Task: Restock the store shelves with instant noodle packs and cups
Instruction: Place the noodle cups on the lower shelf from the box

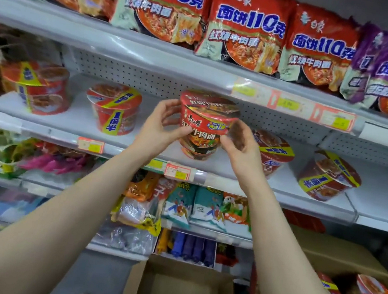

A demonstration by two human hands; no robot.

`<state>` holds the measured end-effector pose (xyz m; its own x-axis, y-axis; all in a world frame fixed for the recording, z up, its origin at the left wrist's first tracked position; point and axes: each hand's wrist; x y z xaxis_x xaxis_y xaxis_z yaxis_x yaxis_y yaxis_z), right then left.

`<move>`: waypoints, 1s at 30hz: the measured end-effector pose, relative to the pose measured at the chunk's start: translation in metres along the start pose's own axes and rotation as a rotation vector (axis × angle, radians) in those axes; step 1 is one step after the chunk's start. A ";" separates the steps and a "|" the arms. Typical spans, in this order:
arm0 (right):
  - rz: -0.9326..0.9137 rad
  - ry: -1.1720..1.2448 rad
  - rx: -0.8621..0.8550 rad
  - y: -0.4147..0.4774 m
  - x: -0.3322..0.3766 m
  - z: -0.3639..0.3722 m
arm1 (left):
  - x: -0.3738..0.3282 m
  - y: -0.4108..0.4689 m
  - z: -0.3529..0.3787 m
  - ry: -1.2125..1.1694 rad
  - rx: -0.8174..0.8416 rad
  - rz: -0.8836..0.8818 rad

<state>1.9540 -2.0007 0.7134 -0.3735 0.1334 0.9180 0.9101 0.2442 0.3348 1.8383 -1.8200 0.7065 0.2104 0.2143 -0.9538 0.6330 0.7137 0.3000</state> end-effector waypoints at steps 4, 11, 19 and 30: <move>-0.002 -0.075 -0.023 0.014 -0.006 0.004 | 0.014 0.014 0.013 -0.001 0.043 0.005; 0.034 -0.119 -0.201 0.031 -0.010 0.018 | 0.028 0.027 0.026 0.039 0.081 0.032; 0.059 -0.162 -0.162 0.042 -0.012 0.028 | 0.030 0.040 0.031 0.045 0.104 0.006; 0.115 -0.137 -0.069 0.056 -0.016 0.037 | 0.036 0.059 0.037 0.054 0.139 -0.002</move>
<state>2.0041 -1.9537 0.7093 -0.2829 0.2870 0.9152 0.9566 0.1541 0.2474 1.9109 -1.7954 0.6901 0.1710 0.2506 -0.9529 0.7315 0.6155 0.2932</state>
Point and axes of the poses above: each hand's wrist, its own y-axis towards the middle knuckle, its own z-axis out of the palm, x = y × z, and after that the axes turned 15 degrees about -x, right-handed
